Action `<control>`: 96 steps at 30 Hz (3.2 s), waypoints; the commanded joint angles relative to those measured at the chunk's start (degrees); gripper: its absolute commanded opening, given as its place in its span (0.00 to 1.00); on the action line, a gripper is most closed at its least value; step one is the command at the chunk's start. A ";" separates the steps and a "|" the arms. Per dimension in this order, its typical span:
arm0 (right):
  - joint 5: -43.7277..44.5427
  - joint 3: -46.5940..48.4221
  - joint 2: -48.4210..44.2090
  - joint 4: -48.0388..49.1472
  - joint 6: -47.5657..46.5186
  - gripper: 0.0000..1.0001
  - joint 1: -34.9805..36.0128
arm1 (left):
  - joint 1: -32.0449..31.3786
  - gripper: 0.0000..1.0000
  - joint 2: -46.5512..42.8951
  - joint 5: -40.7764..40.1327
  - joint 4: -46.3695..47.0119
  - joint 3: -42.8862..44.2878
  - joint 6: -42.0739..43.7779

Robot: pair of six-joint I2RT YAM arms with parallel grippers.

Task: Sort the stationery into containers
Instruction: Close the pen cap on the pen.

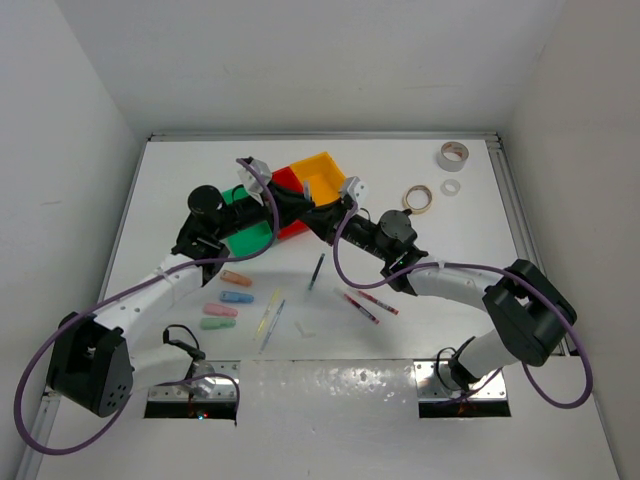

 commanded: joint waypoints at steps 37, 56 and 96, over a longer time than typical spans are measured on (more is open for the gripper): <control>-11.22 13.92 -15.48 -25.90 -0.79 0.67 -8.25 | -2.18 0.00 -1.48 -7.88 -12.54 -1.28 14.40; -4.45 14.55 -1.85 -12.34 8.28 0.44 -3.50 | -2.53 0.00 -1.48 -7.62 -10.44 -1.54 11.95; 9.35 -12.44 9.84 -0.47 1.95 0.00 5.55 | 3.27 0.00 -0.51 -3.49 12.86 3.99 -3.53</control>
